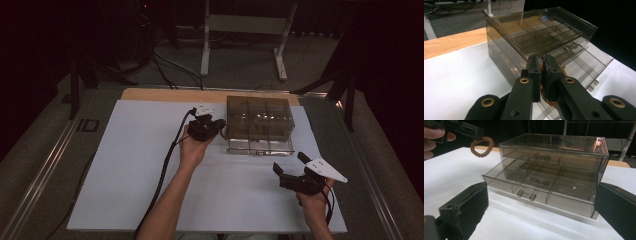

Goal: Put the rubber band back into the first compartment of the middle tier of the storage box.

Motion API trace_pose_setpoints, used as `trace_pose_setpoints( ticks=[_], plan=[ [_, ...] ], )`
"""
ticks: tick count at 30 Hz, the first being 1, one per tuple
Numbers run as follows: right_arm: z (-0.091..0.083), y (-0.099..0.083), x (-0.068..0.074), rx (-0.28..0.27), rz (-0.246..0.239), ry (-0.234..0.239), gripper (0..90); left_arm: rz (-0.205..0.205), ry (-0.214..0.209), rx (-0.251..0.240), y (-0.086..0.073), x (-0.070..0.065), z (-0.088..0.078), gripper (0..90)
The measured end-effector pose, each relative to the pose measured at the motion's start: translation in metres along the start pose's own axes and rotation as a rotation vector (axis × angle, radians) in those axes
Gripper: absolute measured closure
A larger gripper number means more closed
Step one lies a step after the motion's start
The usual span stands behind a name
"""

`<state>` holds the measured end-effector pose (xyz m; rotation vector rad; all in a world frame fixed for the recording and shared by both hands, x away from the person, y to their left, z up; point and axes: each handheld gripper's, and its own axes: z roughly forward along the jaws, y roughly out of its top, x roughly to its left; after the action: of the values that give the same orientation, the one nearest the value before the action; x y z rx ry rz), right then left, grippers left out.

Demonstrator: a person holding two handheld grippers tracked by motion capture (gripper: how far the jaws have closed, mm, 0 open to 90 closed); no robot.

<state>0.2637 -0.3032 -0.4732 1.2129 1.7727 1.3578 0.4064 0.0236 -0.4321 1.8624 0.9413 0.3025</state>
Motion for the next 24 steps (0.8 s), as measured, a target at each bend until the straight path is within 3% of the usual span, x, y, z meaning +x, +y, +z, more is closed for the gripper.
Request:
trace_pose_setpoints(
  ticks=[24],
  plan=[
    [0.001, 0.0, 0.0, 0.004, 0.004, 0.0, 0.0, 0.011, -0.004, 0.02, -0.001, -0.01, 0.018, 87.4]
  ],
)
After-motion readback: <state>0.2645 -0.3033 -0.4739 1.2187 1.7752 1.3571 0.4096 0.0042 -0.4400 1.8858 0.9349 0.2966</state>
